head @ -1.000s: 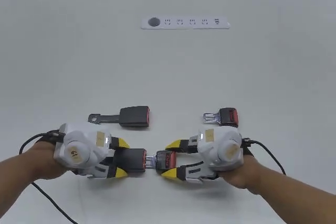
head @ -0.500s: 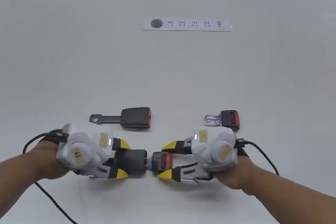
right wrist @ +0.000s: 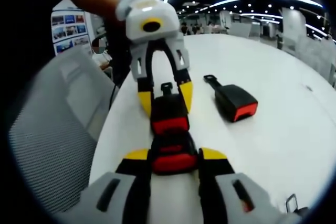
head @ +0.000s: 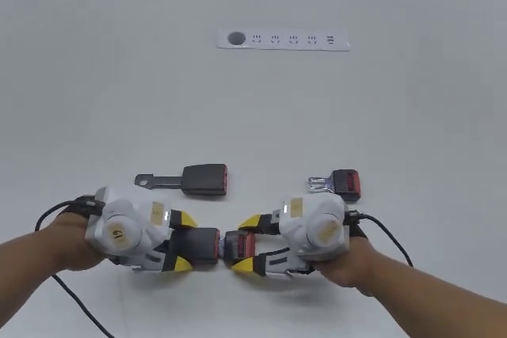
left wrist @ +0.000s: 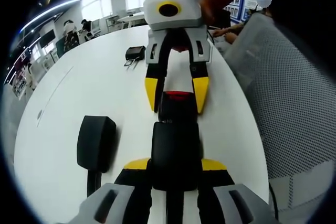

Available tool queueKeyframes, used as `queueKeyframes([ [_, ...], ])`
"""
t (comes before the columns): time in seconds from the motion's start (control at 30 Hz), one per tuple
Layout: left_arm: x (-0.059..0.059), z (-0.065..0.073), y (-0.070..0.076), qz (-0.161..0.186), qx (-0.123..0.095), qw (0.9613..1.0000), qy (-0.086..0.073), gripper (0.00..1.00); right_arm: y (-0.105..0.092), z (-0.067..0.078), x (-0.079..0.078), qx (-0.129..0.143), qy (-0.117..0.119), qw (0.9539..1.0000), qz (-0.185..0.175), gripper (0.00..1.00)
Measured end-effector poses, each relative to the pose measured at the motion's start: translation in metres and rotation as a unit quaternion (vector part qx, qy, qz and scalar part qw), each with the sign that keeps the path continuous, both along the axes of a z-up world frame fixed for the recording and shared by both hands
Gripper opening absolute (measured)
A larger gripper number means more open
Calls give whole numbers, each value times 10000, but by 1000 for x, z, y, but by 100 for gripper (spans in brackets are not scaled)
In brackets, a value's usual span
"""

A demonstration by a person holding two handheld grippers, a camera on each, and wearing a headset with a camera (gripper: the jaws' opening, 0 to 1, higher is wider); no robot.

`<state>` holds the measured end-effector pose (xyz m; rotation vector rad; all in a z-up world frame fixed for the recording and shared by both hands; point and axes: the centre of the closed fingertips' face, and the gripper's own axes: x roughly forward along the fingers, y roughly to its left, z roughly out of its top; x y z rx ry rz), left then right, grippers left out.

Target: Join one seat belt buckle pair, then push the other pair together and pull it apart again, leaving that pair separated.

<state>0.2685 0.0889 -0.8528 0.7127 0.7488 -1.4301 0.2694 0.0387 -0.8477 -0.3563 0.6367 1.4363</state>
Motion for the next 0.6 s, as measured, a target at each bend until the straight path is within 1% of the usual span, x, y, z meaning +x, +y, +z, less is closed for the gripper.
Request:
queueKeyframes([
  [0.23,0,1,-1,-81,-109,9999,-26,34,-2,1,0,-3,-107,9999,45,34],
  [0.33,1,2,0,-33,-250,9997,13,34,-2,1,0,0,-180,9998,77,33],
  [0.47,1,2,0,-138,-294,9995,11,34,-3,1,0,9,-263,9996,98,33],
  [0.6,1,1,1,-92,-411,9991,49,33,-4,0,0,77,-313,9994,88,33],
])
